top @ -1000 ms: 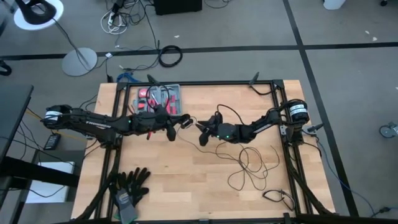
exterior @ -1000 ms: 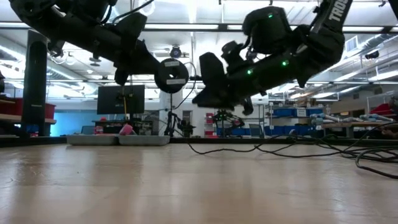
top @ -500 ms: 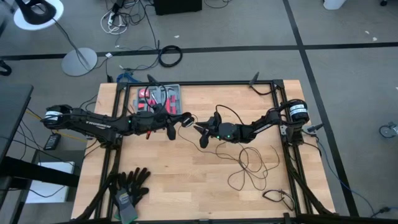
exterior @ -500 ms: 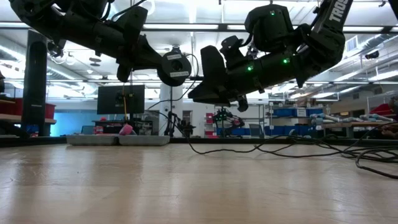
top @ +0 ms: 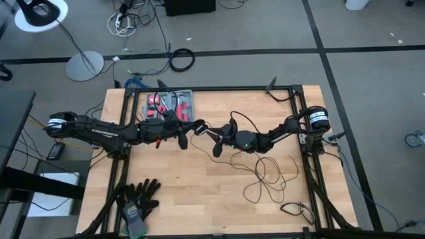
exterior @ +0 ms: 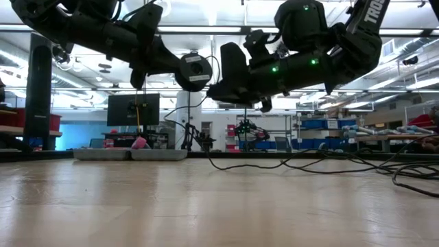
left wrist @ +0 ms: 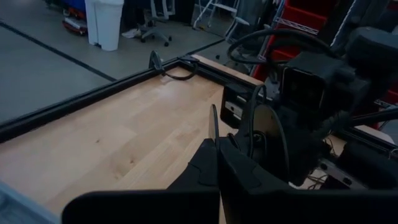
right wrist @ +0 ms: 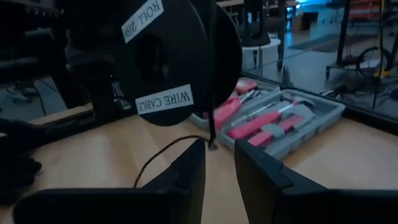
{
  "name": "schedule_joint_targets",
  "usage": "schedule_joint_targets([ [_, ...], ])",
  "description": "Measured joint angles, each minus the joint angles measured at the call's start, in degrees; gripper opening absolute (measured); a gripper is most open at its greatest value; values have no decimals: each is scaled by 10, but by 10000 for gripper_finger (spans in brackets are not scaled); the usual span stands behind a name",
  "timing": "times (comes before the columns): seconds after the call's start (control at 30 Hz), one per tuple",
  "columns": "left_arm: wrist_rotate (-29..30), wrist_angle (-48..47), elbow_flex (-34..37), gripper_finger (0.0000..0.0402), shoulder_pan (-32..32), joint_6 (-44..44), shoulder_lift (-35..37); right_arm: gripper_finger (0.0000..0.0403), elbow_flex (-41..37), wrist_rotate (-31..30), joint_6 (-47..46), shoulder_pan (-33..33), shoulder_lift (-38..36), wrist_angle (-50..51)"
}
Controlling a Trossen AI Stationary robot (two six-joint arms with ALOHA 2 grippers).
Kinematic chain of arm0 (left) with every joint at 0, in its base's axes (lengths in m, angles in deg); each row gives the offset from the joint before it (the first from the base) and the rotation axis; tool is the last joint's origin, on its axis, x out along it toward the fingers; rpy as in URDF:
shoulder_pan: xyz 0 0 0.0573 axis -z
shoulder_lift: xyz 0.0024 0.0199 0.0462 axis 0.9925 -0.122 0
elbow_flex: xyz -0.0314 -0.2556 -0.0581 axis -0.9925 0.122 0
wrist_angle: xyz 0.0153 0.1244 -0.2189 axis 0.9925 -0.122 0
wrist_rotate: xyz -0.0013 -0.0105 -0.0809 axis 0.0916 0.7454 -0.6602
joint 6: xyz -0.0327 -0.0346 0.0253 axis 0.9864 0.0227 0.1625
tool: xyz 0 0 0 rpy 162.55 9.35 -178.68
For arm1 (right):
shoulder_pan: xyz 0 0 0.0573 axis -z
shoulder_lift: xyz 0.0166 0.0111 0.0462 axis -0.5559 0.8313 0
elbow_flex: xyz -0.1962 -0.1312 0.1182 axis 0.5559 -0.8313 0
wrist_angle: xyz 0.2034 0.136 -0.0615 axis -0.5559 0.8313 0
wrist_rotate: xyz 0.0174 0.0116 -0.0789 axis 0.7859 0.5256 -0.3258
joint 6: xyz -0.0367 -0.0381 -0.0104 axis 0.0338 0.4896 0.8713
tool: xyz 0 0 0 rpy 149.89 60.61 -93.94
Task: Coil cords
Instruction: Coil the black wire onto the spool
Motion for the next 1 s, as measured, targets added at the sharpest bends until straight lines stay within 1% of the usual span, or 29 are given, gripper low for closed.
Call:
schedule_joint_targets([
  [0.13, -1, 1, 0, 0, 0, -2, 0, 82, 0, 0, 5, 0, 0, -15],
  [0.2, -2, 1, 0, 0, 0, -2, 0, 73, 0, 0, 1, 0, 0, -14],
  [0.27, -2, 0, 0, 0, 0, -2, 0, 55, 0, 0, 1, 0, 0, -15],
  [0.33, -2, 2, 0, 0, 0, -2, 0, 23, 0, 0, 1, 0, 0, -15],
  [0.4, -2, 8, 0, 0, 0, -2, 0, 8, 1, -2, -3, 0, 0, -12],
  [0.5, -2, 26, 0, 0, 0, -2, 0, 5, 17, -15, -45, 1, 0, 40],
  [0.57, -11, 37, 0, 0, 0, -2, 0, 4, 34, -12, -70, 6, 0, 96],
  [0.67, -9, 51, 0, 0, 0, -2, 0, 2, 68, 23, -104, 11, 0, 183],
  [0.77, 22, 51, 0, 0, 0, -2, 0, 2, 101, 54, -93, 6, 0, 233],
  [0.9, 56, 45, 0, 0, 0, -2, 0, 1, 138, 83, -59, -4, 0, 266],
  [1.0, 73, 26, 0, 0, 0, -1, 0, 1, 174, 111, -55, -4, 0, 328],
])
